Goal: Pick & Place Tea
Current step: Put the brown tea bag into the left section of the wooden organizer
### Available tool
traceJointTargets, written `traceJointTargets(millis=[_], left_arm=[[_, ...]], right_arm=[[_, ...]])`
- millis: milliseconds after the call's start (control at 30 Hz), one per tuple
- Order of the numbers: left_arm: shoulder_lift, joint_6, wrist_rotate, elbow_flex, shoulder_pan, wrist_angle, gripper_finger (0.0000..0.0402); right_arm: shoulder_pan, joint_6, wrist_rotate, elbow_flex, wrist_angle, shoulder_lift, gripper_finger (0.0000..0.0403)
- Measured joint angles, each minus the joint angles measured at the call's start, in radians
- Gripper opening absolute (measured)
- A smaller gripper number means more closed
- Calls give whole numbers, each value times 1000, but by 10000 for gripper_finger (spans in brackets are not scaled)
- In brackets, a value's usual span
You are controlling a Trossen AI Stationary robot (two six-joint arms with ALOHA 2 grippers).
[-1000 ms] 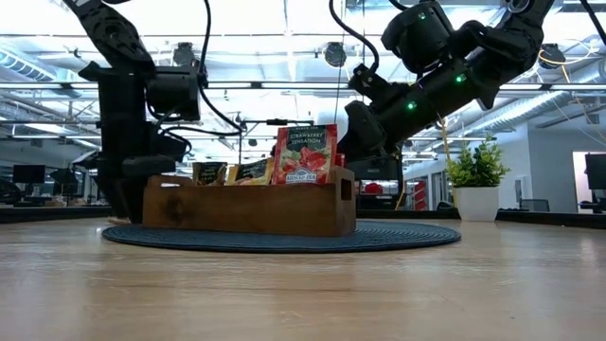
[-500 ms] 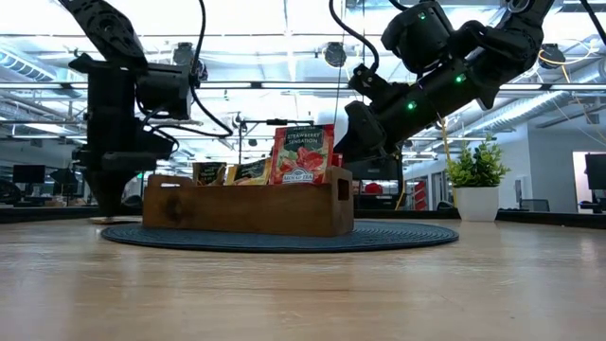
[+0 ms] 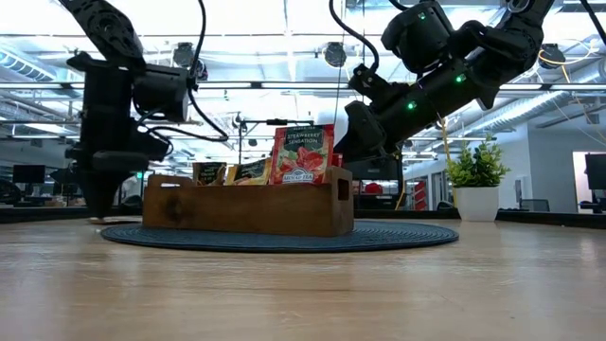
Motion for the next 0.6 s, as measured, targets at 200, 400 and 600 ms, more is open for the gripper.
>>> traceJointTargets(millis=[200, 400, 600], left_arm=[[0, -30, -79, -2, 0, 24, 213], [17, -15, -86, -72, 18, 210, 281], [27, -59, -46, -97, 29, 230, 279]], right_arm=[[0, 0, 0, 0, 0, 0, 77], [0, 0, 0, 0, 0, 0, 77], [0, 5, 0, 0, 1, 0, 77]])
